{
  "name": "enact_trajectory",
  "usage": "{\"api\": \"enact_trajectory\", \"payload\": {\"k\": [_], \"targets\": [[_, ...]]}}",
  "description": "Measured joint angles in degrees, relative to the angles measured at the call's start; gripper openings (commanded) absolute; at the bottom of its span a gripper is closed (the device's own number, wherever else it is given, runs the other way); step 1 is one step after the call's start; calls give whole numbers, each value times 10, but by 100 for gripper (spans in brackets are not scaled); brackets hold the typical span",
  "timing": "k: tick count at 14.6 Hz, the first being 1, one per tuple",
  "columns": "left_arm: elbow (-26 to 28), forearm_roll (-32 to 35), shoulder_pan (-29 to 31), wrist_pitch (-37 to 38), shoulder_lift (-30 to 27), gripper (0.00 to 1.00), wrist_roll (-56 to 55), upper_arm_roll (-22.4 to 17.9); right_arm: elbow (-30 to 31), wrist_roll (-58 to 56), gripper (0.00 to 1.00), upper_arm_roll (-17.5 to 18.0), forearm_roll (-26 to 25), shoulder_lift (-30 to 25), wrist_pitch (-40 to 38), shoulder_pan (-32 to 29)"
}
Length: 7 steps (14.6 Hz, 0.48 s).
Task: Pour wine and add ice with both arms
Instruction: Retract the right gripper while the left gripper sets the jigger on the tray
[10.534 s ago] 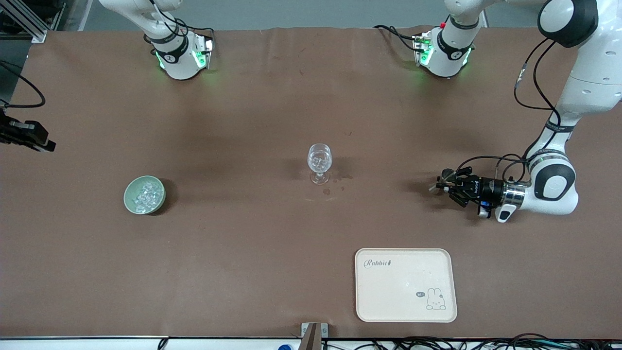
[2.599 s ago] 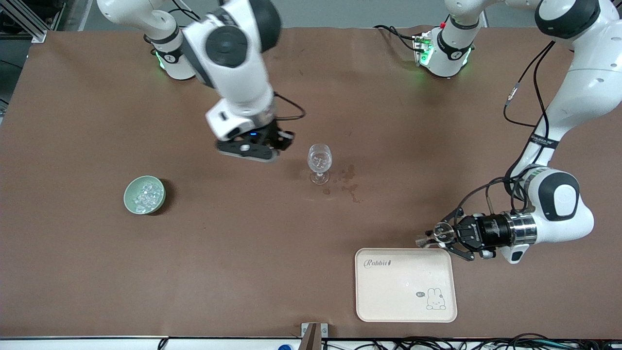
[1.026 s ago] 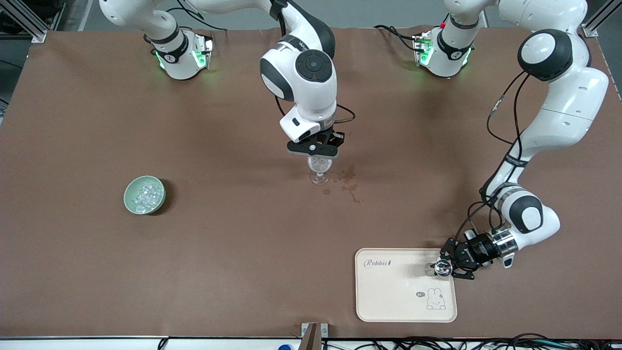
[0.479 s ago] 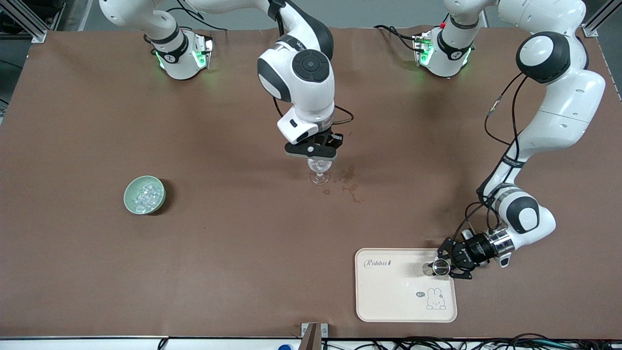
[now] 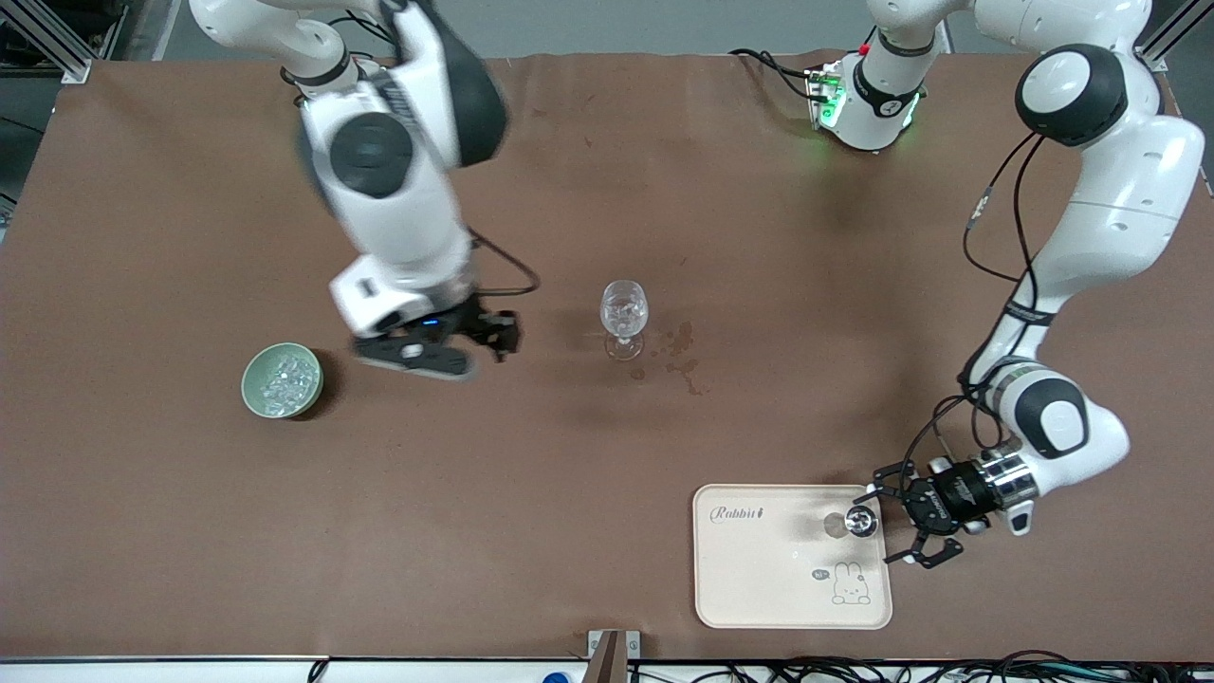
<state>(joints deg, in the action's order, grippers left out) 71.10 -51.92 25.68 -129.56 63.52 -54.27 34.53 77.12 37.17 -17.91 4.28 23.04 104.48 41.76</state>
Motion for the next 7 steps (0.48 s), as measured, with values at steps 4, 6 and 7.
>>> {"api": "enact_trajectory", "payload": {"k": [4, 6, 7], "targets": [[2, 242, 50, 111, -65, 100, -41, 3, 65, -107, 100, -4, -19, -72, -2, -93], [2, 329, 58, 156, -105, 100, -42, 9, 97, -156, 100, -5, -30, -99, -1, -135], [2, 357, 56, 174, -125, 100, -42, 14, 107, -180, 100, -5, -32, -109, -1, -154]]}}
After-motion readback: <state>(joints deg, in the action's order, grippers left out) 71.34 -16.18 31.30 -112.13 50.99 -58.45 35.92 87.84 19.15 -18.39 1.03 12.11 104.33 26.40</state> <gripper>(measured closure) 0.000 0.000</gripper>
